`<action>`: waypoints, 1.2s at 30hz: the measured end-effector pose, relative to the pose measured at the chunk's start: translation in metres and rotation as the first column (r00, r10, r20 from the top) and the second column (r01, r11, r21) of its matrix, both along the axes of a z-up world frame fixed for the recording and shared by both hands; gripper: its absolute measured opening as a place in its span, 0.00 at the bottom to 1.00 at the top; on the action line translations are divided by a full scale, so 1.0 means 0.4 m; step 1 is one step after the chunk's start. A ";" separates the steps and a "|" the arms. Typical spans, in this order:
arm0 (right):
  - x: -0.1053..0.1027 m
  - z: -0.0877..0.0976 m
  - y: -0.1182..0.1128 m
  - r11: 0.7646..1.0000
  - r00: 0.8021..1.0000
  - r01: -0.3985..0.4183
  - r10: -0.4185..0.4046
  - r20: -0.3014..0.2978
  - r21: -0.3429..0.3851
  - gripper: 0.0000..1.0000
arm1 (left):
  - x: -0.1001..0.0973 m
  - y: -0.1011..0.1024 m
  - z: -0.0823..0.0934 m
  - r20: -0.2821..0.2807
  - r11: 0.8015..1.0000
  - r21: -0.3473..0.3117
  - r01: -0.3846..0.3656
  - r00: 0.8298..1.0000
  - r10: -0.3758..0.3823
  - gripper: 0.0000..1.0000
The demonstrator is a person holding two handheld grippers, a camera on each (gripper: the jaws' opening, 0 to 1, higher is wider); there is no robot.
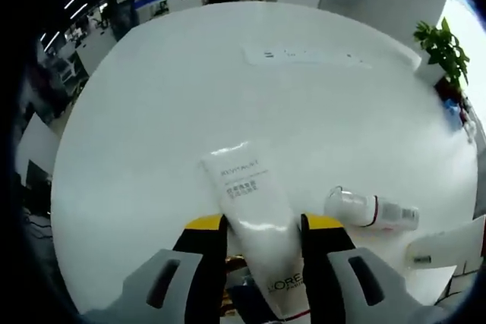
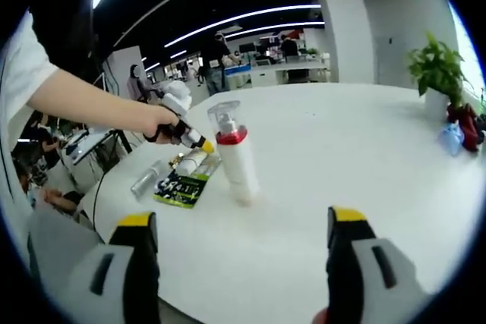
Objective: Arrange the skincare products in the storage area until every visible bottle or jar stands upright without overlapping.
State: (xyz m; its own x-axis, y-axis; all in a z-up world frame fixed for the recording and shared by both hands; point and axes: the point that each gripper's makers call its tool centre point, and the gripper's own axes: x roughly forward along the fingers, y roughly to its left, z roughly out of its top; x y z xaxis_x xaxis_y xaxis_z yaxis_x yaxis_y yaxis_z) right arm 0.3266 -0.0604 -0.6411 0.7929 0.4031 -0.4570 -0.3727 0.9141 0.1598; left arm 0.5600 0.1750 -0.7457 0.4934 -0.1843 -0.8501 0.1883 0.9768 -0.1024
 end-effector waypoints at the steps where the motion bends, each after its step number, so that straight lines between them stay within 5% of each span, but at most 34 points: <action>1: -0.001 0.001 -0.002 1.000 1.000 0.003 -0.003 0.000 0.000 0.93 | -0.003 0.000 0.002 0.004 1.000 -0.005 -0.008 1.000 0.008 0.35; 23: -0.015 0.039 0.036 0.999 0.999 -0.039 0.039 0.034 -0.013 0.92 | -0.035 0.004 0.117 0.164 0.990 -0.143 -0.002 0.986 0.026 0.30; 36: -0.035 0.065 0.096 0.994 0.992 -0.107 0.107 0.059 -0.010 0.87 | -0.126 -0.028 0.244 0.331 0.976 -0.183 0.120 0.942 -0.054 0.30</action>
